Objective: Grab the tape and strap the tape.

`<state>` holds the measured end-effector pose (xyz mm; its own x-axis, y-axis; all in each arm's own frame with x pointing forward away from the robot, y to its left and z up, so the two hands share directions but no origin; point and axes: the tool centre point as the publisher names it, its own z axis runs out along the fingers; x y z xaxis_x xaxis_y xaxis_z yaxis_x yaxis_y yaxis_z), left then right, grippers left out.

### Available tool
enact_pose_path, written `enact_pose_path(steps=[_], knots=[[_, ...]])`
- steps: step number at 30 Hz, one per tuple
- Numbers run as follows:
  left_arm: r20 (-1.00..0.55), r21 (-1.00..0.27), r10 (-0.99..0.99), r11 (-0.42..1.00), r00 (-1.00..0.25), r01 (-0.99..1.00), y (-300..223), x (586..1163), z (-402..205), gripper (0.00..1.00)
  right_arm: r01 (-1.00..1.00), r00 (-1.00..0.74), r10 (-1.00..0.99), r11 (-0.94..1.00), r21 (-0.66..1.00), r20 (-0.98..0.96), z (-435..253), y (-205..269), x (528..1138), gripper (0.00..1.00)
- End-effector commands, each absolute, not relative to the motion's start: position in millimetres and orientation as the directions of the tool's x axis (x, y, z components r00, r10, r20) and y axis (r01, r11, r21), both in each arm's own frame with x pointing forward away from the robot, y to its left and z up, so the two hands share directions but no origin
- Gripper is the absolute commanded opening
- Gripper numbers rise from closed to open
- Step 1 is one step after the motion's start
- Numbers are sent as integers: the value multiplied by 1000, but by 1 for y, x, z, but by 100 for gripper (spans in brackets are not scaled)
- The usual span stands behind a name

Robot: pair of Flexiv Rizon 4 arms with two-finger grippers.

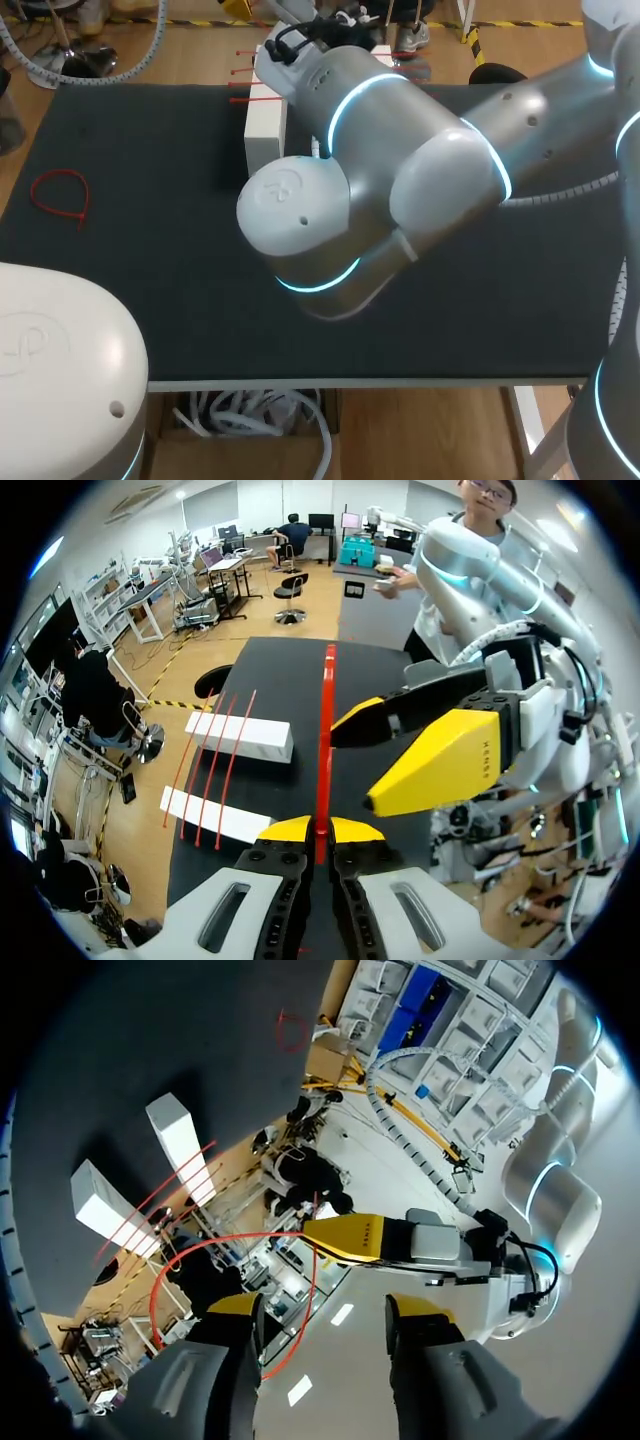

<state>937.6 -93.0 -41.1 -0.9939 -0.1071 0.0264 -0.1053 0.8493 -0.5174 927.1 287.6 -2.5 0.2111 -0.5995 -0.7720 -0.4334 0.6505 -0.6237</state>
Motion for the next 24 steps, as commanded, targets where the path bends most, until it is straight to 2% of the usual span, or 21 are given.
enact_pose_path(steps=[1,7,8,11,12,13,24], knots=[[28,-513,-108,852,-994,-106,-93,938,-40,0,-456,201,-603,640,-618,-772,5,281,911,48],[28,-513,-108,852,-994,-106,-93,938,-40,0,-474,183,-570,663,-579,-801,14,271,896,42],[28,-513,-108,852,-994,-106,-93,938,-40,0,-476,180,-562,668,-572,-807,16,269,893,33],[28,-513,-108,852,-994,-106,-93,938,-40,0,-480,166,-533,692,-540,-830,24,262,887,27],[28,-513,-108,852,-994,-106,-93,938,-40,0,-479,157,-522,702,-527,-838,27,259,886,9],[28,-513,-108,852,-994,-106,-93,938,-40,0,-478,148,-508,714,-511,-848,29,256,886,0],[28,-513,-108,852,-994,-106,-93,938,-40,0,-481,52,-406,791,-379,-913,37,228,893,0]])
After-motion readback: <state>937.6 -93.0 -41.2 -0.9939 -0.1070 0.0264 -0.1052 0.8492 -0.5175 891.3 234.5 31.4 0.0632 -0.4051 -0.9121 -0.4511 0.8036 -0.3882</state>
